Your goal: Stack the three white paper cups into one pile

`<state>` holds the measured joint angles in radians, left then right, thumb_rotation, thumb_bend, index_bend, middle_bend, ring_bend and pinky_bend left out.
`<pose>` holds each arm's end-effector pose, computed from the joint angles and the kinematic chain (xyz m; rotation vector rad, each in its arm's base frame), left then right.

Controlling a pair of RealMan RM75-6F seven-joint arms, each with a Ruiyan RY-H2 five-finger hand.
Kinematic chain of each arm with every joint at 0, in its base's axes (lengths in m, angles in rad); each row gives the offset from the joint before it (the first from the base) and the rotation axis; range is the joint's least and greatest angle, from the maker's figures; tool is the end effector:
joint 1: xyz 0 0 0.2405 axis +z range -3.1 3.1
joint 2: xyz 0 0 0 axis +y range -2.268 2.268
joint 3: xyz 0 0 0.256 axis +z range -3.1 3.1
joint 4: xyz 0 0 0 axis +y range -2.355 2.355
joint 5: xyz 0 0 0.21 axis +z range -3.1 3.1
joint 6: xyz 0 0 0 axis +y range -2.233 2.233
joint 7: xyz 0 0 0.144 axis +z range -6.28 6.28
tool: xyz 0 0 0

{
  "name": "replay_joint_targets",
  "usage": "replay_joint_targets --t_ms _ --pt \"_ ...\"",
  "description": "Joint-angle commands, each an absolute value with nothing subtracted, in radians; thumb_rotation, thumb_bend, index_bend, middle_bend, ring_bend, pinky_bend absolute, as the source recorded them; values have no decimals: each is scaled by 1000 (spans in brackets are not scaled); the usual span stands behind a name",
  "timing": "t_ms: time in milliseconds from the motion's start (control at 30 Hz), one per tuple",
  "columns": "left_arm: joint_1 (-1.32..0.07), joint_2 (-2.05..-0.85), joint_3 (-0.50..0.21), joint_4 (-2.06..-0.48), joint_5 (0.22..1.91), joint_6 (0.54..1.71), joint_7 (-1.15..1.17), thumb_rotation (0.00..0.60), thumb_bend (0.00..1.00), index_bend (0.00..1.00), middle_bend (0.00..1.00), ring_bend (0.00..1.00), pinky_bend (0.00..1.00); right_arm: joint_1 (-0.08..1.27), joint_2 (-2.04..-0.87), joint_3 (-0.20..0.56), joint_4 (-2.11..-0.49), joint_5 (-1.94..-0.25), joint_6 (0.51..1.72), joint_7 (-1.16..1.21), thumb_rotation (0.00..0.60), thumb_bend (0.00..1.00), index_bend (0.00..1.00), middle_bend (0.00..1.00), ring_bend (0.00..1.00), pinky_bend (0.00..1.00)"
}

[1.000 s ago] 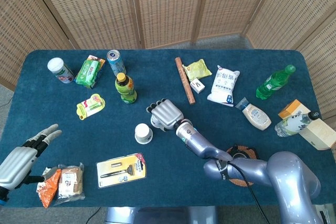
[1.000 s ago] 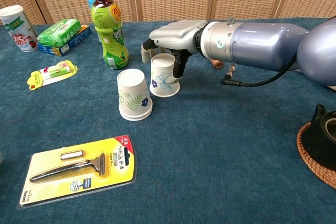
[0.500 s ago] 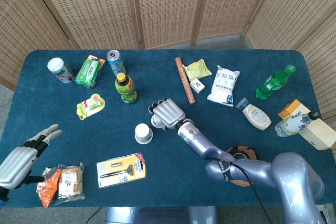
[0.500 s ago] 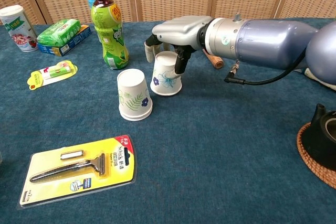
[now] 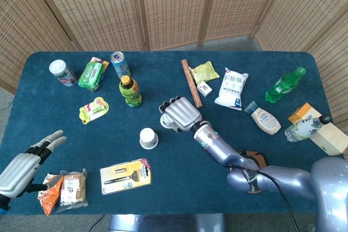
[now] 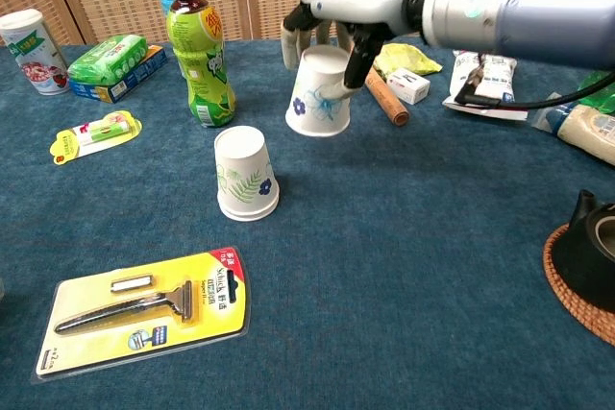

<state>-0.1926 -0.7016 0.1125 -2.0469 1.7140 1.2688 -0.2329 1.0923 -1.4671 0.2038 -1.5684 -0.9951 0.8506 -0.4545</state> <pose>-0.2286 0.1577 0.1860 -1.6996 -1.2524 -0.9517 -0.0242 -0.3738 -0.0055 2.1305 -0.6583 0.9946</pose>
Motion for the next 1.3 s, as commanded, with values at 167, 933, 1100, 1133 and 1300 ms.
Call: replay_joint_targets --t_ms 167,933,1100,1133,1300 --pt "-191 -697 117 -2042 1730 1279 -249 600 370 40 0 0 152 1066 -1331 222 -1773 -971 902 -511 600 363 330 382 337 385" --pt "-194 -690 121 -2035 1739 1283 -273 600 371 40 0 0 152 1224 -1469 246 -1845 -782 947 -718 600 356 330 382 337 385" --pt "-191 -686 122 -2030 1744 1295 -285 600 370 40 0 0 152 1253 -1486 251 -1835 -740 955 -742 600 353 331 382 337 385" --pt "-191 -685 122 -2029 1744 1297 -288 600 370 40 0 0 152 1258 -1490 251 -1830 -732 956 -743 600 355 331 382 337 385" --pt "-191 -683 123 -2026 1748 1299 -295 600 371 40 0 0 152 1270 -1510 240 -1806 -707 957 -744 600 355 332 382 337 385"
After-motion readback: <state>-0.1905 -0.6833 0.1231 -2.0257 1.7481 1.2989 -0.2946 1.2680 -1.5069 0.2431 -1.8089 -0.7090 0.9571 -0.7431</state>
